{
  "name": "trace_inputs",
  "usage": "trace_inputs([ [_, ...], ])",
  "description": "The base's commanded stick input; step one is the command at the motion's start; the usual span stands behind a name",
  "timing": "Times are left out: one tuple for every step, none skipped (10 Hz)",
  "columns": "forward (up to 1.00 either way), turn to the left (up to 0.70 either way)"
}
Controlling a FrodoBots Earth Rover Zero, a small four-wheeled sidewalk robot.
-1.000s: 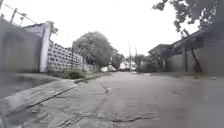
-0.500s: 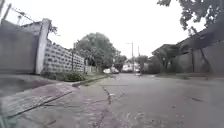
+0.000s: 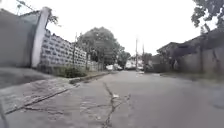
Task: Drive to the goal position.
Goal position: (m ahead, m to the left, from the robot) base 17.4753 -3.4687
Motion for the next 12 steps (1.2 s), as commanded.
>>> trace_inputs([
  [1.0, 0.0],
  [1.0, 0.0],
  [1.0, 0.0],
  [1.0, 0.0],
  [1.0, 0.0],
  [1.0, 0.0],
  [1.0, 0.0],
  [1.0, 0.0],
  [1.0, 0.0],
  [1.0, 0.0],
  [1.0, -0.01],
  [1.0, -0.03],
])
